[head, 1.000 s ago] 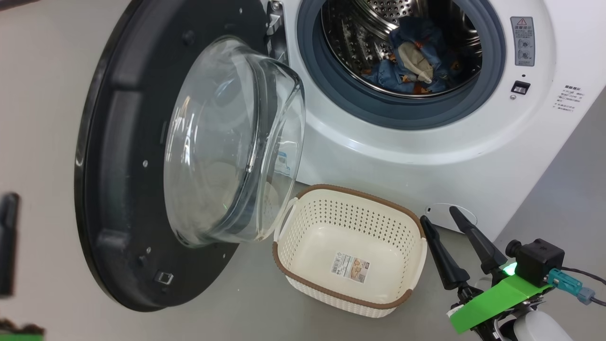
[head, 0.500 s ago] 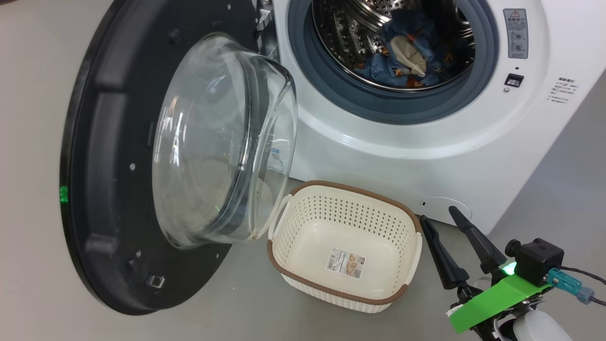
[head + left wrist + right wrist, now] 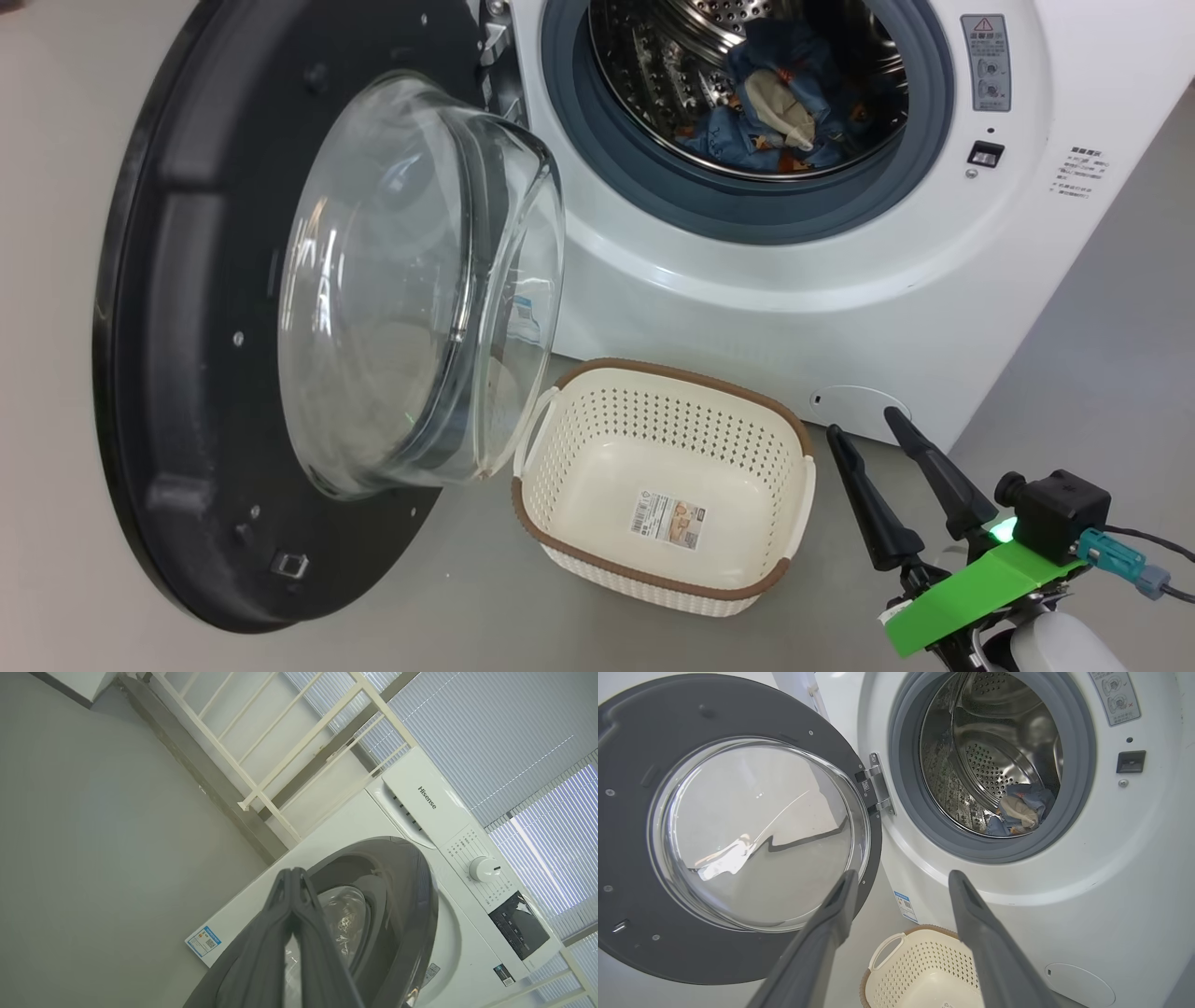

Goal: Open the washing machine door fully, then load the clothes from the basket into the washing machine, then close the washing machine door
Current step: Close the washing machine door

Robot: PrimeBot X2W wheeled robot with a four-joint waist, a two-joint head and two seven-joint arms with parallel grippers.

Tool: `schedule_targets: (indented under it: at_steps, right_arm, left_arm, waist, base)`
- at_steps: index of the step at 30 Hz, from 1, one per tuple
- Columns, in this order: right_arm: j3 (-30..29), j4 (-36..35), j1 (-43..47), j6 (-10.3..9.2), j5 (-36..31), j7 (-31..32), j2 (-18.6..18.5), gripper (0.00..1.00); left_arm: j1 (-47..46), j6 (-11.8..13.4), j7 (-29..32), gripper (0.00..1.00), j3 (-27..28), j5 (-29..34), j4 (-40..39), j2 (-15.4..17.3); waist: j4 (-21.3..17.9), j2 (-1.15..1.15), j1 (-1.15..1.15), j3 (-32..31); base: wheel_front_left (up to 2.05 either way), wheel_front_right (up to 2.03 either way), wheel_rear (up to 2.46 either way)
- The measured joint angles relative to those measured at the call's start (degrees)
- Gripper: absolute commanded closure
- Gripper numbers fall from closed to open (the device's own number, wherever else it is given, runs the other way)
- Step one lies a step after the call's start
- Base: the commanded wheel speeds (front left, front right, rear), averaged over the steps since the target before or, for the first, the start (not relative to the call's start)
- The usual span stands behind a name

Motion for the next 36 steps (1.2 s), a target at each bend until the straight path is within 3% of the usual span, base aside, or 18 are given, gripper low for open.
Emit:
schedule_targets:
  at_steps: [15,29,36]
  right_arm:
    - [0.21,0.71,0.00,0.00,0.10,0.00,0.19,0.00]
    - [0.81,1.08,0.01,0.00,1.07,0.00,0.16,0.00]
    - [1.32,1.10,0.01,0.00,1.08,0.01,0.14,0.00]
  left_arm:
    - [-2.05,6.33,10.34,1.00,0.18,-9.09,4.50,-0.21]
    - [-2.23,10.57,13.63,1.00,-1.94,-10.12,4.97,-0.24]
    - [-3.08,11.49,16.34,1.00,-3.09,-11.28,5.11,-0.44]
  waist:
    - [-1.07,0.00,0.00,-1.21]
    - [-2.27,0.00,0.00,-1.90]
    - [-3.30,0.00,0.00,-1.87]
  base:
    - [0.00,0.00,0.00]
    - [0.00,0.00,0.00]
    - [0.00,0.00,0.00]
